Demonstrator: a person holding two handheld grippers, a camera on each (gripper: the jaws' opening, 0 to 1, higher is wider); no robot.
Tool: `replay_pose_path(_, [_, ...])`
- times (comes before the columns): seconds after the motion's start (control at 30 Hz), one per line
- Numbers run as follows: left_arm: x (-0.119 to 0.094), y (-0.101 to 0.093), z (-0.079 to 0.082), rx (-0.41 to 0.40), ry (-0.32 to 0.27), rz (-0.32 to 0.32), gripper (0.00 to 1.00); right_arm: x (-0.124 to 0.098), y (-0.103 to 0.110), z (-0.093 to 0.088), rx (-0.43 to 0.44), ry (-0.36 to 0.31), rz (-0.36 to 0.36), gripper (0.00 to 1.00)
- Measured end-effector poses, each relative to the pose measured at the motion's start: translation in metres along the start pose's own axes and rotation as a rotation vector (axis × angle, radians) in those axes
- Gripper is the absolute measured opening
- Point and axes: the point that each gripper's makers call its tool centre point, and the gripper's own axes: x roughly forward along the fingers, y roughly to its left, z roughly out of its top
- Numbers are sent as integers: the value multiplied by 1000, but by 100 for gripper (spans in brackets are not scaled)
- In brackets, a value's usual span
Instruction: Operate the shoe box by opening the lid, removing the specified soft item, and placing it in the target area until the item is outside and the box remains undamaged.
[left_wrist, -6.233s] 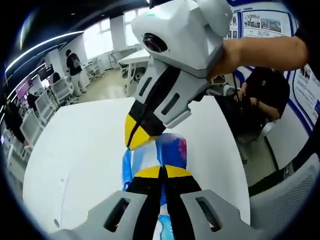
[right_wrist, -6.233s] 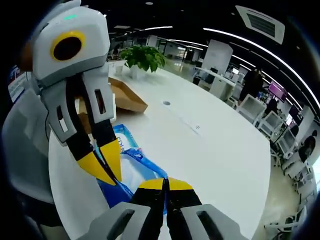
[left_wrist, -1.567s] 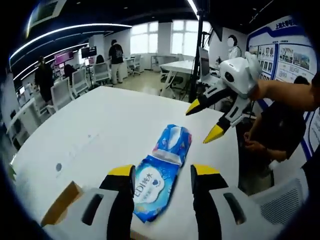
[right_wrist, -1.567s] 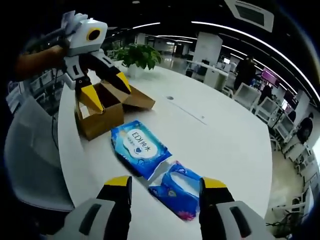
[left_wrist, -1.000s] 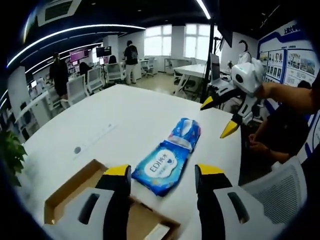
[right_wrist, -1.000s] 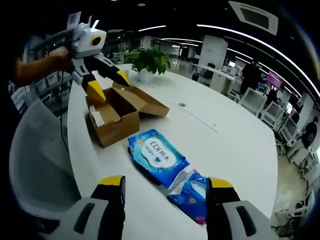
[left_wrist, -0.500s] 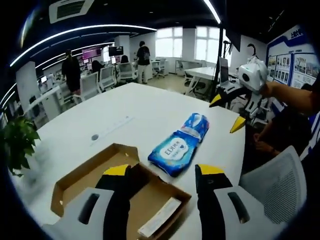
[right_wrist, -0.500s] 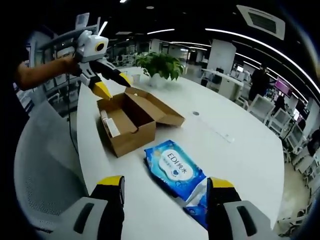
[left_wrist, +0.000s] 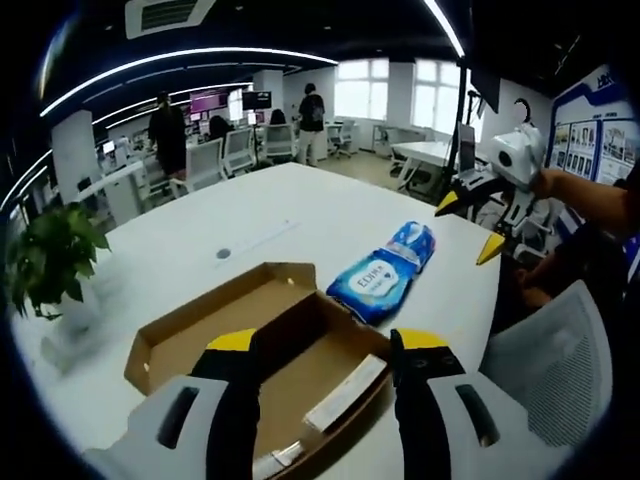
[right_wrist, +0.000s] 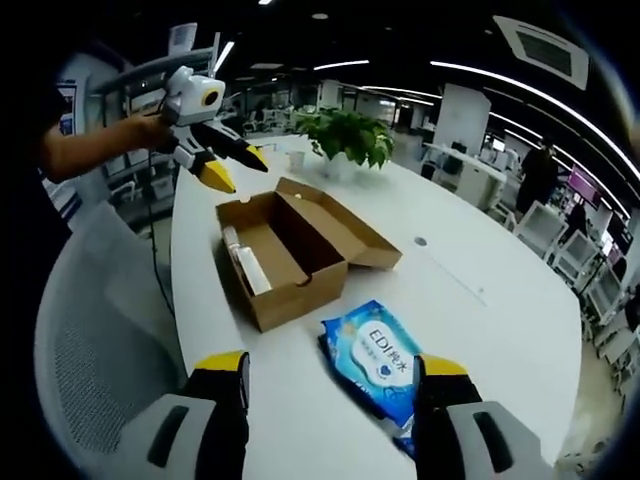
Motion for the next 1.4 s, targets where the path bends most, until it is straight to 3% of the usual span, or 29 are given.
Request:
replay_pose_path(0.77, [-56, 61, -56, -79, 4, 162, 48, 52, 40, 33, -110, -17, 154, 53])
replay_pose_path(1.4, [-67, 99, -113, -193, 31, 290, 35, 98, 53, 49, -197, -10, 258, 43])
